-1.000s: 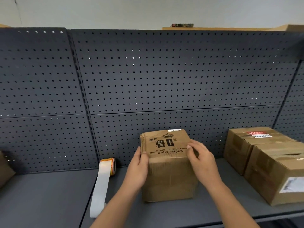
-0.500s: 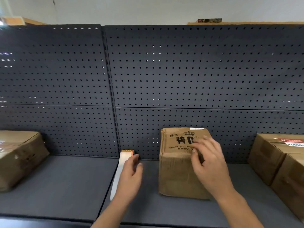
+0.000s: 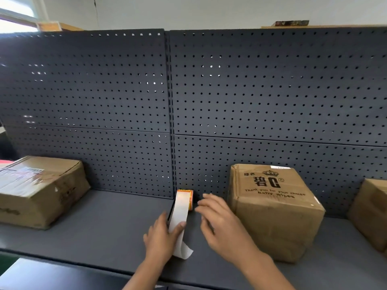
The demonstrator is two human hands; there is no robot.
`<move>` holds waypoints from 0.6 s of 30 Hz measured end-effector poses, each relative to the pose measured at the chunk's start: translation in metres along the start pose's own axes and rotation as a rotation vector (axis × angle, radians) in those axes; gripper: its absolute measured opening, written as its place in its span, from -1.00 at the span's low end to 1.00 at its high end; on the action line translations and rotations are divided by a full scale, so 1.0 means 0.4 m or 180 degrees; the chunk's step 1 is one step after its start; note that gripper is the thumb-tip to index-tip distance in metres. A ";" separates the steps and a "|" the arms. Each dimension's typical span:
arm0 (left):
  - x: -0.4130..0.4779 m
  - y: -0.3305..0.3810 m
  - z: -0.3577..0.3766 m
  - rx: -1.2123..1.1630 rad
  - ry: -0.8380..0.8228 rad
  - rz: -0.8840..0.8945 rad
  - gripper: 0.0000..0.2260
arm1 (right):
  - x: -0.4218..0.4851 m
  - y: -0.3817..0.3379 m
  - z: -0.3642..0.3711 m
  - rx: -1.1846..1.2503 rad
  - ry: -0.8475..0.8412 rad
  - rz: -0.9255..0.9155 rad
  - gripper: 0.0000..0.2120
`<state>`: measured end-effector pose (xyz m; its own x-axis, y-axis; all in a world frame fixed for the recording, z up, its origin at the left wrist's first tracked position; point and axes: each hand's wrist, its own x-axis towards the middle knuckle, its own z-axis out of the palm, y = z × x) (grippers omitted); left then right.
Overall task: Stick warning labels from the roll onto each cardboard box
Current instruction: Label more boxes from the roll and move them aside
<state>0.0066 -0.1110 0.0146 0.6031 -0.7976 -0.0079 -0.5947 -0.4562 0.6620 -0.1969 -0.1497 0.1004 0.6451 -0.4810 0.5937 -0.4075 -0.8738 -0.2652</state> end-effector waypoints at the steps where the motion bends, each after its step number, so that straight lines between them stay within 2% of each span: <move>1: -0.001 0.001 -0.004 -0.0097 -0.0020 0.0013 -0.36 | 0.004 -0.006 0.022 0.0099 -0.0100 0.0077 -0.75; 3: -0.007 -0.002 -0.014 -0.0596 -0.0127 0.0082 -0.43 | 0.012 -0.013 0.070 0.0354 -0.0274 0.0426 -0.73; 6: -0.020 -0.010 -0.034 -0.1202 -0.0332 0.0212 -0.48 | 0.027 -0.020 0.127 0.0879 -0.0420 0.1310 -0.74; 10: -0.047 -0.027 -0.059 -0.1558 -0.0709 0.0038 -0.33 | 0.055 -0.009 0.195 0.1691 -0.0494 0.2485 -0.83; 12: -0.068 -0.035 -0.081 -0.1523 -0.1086 -0.0051 -0.32 | 0.064 0.005 0.236 0.2145 -0.0397 0.2925 -0.77; 16: -0.099 -0.035 -0.137 -0.1317 -0.2172 -0.0010 -0.54 | 0.050 0.039 0.304 0.2568 -0.0038 0.3220 -0.63; 18: -0.098 -0.033 -0.161 -0.1073 -0.2235 -0.0057 -0.63 | 0.033 0.053 0.328 0.2631 -0.0019 0.3231 -0.45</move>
<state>0.0249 -0.0482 0.0546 0.0664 -0.9056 -0.4189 -0.3264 -0.4165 0.8486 -0.1122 -0.1839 0.0030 0.2907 -0.9453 -0.1480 -0.1976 0.0920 -0.9760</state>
